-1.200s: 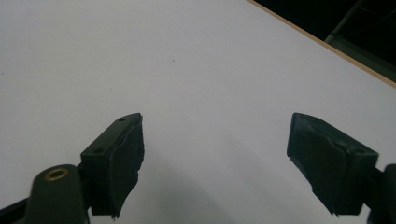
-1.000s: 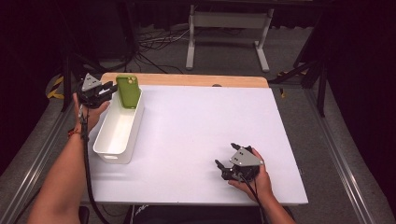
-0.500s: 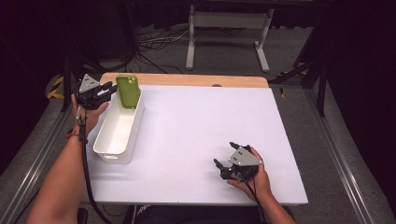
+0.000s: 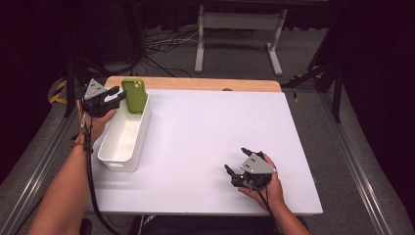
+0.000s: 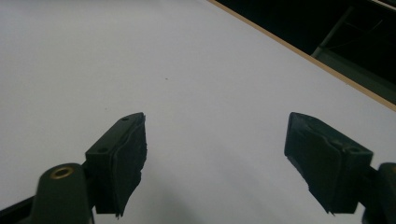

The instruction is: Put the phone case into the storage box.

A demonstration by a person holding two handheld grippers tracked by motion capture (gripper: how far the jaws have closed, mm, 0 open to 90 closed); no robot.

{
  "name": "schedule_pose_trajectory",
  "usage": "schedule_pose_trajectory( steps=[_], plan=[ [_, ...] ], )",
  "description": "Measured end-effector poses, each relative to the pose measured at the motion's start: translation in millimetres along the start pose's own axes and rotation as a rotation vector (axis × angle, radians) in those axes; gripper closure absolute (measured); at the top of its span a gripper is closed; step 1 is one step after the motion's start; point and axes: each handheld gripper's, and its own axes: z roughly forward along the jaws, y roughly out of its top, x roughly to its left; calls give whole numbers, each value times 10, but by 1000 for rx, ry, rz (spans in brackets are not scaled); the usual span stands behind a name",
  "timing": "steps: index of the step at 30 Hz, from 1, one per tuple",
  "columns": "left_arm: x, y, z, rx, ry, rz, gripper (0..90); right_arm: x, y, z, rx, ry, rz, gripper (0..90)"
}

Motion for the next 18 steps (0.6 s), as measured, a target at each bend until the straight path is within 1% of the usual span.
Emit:
schedule_pose_trajectory(
  steps=[1,4,6,9,10,13,16,18],
  plan=[
    [-5,8,-11,-1,-1,-1,568,-17,4,-6,-5,-4,10,220],
    [-19,29,-59,-15,-6,-9,555,-32,2,-10,-6,-6,15,221],
    [-24,33,-80,-13,-17,-15,536,-34,2,-14,-8,-12,17,225],
    [-46,26,-94,-12,-19,-24,479,-43,11,-29,-18,-45,25,233],
    [-53,23,-100,-14,-21,-25,464,-57,15,-35,-21,-50,29,233],
    [-85,23,-123,-21,-17,-25,431,-83,18,-49,-28,-49,42,232],
    [-110,30,-139,-25,-16,-24,404,-87,17,-53,-29,-47,36,232],
    [-127,35,-149,-27,-12,-23,366,-86,17,-56,-31,-47,31,232]
  ],
)
